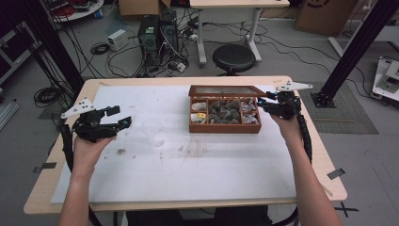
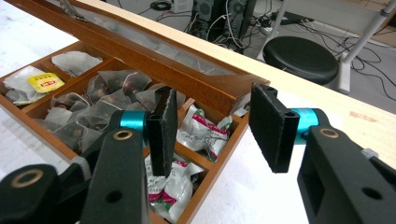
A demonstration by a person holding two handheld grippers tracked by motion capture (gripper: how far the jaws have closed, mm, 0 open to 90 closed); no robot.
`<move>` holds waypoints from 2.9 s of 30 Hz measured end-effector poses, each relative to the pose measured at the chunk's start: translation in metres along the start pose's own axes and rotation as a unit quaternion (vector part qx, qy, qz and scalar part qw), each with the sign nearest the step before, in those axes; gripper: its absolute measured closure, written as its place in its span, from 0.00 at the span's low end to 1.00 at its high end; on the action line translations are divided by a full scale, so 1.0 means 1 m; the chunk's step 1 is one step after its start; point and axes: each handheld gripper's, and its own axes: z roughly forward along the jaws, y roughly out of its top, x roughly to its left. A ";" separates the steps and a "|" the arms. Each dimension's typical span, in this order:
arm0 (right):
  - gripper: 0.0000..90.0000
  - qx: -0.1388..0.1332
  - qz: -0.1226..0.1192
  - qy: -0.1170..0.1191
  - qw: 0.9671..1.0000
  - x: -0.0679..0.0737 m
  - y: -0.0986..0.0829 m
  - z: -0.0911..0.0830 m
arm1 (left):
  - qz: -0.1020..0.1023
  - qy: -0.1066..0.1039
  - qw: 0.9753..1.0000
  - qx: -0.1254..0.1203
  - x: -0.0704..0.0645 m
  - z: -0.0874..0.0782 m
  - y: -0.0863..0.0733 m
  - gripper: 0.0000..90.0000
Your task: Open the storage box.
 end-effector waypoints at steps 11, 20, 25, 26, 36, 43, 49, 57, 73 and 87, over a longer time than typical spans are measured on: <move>0.58 -0.001 0.003 -0.002 1.000 -0.003 0.014 0.002 | 0.000 -0.001 1.000 -0.002 0.001 -0.002 0.001 0.28; 0.58 -0.001 0.006 -0.001 1.000 -0.007 0.024 0.003 | 0.000 -0.002 1.000 -0.003 0.000 -0.002 0.001 0.28; 0.58 -0.004 0.012 0.002 1.000 -0.010 0.027 0.004 | 0.000 -0.002 1.000 -0.003 0.000 -0.002 0.001 0.28; 0.58 -0.004 0.011 0.002 1.000 -0.011 0.028 0.004 | 0.001 -0.002 1.000 -0.003 0.000 -0.002 0.001 0.28; 0.56 -0.002 0.010 -0.003 1.000 -0.013 0.042 0.005 | 0.002 -0.004 1.000 -0.003 0.000 -0.003 0.001 0.28; 0.56 0.001 0.015 -0.002 1.000 -0.017 0.049 0.008 | 0.001 -0.003 1.000 -0.003 0.001 -0.004 0.001 0.28; 0.55 0.001 0.022 0.001 1.000 -0.021 0.056 0.010 | 0.001 -0.003 1.000 -0.003 0.001 -0.004 0.001 0.28; 0.55 0.004 0.021 -0.002 1.000 -0.023 0.062 0.013 | 0.002 -0.003 1.000 -0.001 0.001 -0.004 0.001 0.28; 0.52 0.002 0.025 -0.003 1.000 -0.025 0.068 0.018 | 0.006 -0.003 1.000 -0.003 0.001 -0.004 0.002 0.26; 0.51 0.003 0.026 -0.006 1.000 -0.024 0.069 0.018 | 0.010 -0.010 1.000 -0.004 -0.001 0.003 0.008 0.26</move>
